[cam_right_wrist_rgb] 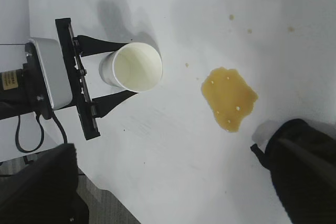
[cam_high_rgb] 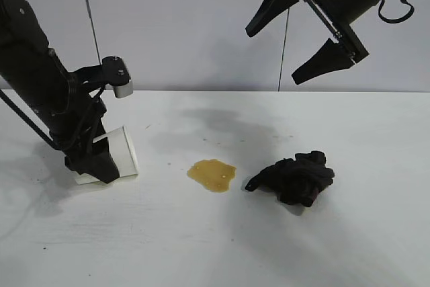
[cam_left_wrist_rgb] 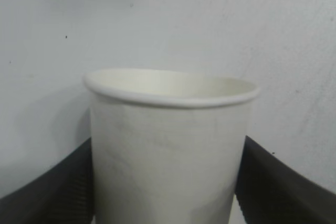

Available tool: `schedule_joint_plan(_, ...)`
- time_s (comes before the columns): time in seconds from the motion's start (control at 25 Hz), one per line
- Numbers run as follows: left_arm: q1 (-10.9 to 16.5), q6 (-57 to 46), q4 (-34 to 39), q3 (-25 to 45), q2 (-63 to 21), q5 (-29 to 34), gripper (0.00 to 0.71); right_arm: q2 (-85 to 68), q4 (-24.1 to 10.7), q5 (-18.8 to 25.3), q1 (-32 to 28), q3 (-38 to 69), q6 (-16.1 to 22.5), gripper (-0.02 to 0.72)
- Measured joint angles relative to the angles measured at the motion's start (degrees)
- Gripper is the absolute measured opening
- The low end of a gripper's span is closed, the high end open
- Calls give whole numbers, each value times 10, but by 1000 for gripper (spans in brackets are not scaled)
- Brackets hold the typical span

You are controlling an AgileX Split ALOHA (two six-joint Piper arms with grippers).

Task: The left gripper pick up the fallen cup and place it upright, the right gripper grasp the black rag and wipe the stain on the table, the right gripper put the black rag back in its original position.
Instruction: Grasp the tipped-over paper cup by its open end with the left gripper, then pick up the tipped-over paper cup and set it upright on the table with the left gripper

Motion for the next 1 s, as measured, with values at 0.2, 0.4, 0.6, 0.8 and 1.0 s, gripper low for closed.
schedule_joint_plan(0.2,0,4,0,-1,-9,0,482,0,0,0,0,0,0,694)
schedule_joint_plan(0.4,0,4,-41,-4,-12,3,482,0,-1,0,0,0,0,694)
schedule_joint_plan(0.6,0,50,-174,-4,-27,2,482,0,-5,0,0,0,0,694)
schedule_joint_plan(0.8,12,146,-321,-4,-53,24,482,0,-5,2,0,0,0,694)
schedule_joint_plan(1.0,74,200,-442,-2,-59,127,482,0,-5,8,0,0,0,694)
